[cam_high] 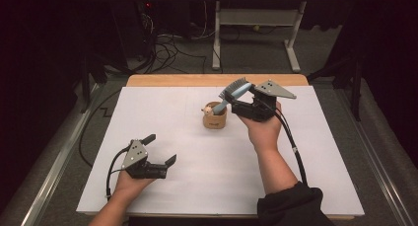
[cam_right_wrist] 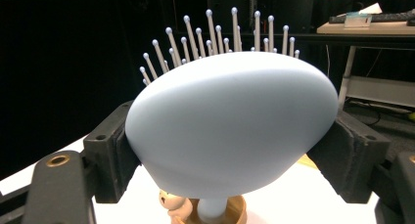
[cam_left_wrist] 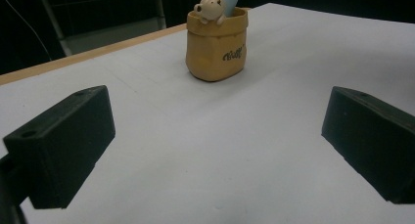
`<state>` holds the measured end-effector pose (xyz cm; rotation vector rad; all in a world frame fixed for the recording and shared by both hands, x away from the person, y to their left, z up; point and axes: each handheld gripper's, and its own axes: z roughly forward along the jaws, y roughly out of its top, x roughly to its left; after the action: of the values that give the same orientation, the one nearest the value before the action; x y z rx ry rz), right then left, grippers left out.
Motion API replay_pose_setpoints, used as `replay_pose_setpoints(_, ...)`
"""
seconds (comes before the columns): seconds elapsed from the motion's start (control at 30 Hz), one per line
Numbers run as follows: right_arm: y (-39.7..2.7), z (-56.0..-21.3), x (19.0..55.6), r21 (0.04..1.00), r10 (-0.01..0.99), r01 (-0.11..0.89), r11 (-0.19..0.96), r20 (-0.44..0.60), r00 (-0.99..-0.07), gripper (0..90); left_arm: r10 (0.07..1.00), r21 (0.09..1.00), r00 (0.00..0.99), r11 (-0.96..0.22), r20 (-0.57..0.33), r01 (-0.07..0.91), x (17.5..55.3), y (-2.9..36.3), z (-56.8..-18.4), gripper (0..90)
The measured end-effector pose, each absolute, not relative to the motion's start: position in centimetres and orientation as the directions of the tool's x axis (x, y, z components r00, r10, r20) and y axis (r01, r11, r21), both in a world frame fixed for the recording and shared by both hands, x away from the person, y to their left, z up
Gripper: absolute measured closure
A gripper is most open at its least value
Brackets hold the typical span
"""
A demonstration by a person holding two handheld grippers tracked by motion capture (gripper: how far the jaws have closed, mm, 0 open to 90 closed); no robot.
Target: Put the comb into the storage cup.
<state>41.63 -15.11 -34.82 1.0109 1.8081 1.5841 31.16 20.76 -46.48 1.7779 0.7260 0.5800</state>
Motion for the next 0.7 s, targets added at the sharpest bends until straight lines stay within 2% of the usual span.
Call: replay_pose_setpoints(0.7,-14.4,-36.2,42.7,0.975,0.809,0.222,0.028,0.109,-0.578,21.2,0.718,0.956,0.695,-0.217,0.021,0.196,31.0,20.8,-46.4,0.0)
